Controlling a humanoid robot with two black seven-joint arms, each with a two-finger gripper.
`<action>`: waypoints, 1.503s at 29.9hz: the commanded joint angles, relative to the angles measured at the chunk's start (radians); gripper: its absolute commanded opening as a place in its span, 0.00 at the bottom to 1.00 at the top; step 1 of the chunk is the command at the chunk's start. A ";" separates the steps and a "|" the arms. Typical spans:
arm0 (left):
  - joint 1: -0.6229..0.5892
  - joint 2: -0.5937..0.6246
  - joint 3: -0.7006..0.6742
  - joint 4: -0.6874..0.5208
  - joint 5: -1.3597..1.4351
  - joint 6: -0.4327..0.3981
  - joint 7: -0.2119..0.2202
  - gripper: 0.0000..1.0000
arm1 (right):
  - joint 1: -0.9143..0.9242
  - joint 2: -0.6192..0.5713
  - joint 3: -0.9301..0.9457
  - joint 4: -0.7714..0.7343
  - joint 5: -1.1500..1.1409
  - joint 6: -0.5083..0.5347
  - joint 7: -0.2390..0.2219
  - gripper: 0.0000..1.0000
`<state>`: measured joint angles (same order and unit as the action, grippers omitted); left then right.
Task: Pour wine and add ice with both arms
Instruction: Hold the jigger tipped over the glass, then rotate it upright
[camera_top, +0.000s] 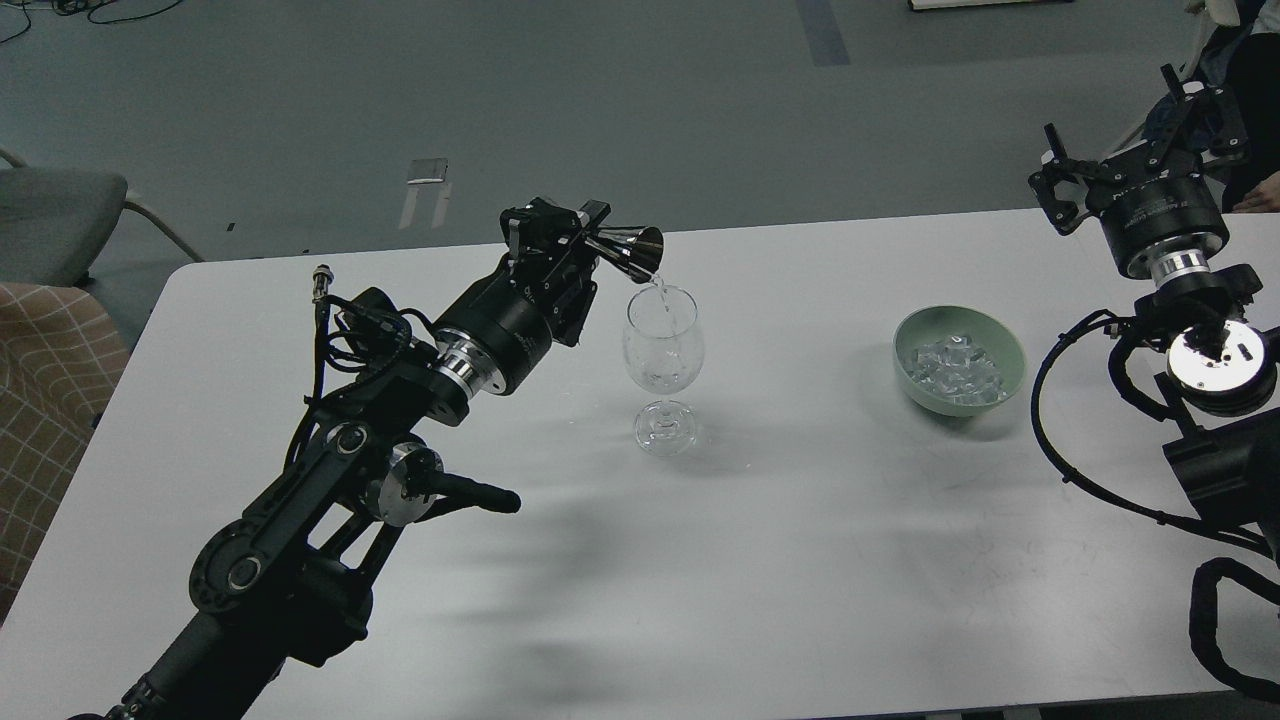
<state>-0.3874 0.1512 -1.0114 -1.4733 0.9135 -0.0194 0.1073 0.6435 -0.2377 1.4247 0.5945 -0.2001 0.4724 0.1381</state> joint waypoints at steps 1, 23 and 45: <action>-0.013 0.025 0.001 -0.001 0.028 -0.014 0.000 0.21 | -0.001 -0.002 0.000 0.001 -0.001 0.002 0.000 1.00; -0.056 0.056 0.001 -0.015 0.176 -0.053 -0.001 0.21 | -0.002 -0.012 0.000 0.001 0.001 0.002 0.000 1.00; -0.033 0.062 -0.035 -0.061 -0.024 -0.039 -0.017 0.21 | -0.022 -0.038 0.000 0.010 0.001 0.003 0.000 1.00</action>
<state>-0.4394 0.2171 -1.0151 -1.5325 0.9716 -0.0647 0.0965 0.6227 -0.2759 1.4251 0.6047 -0.1994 0.4755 0.1381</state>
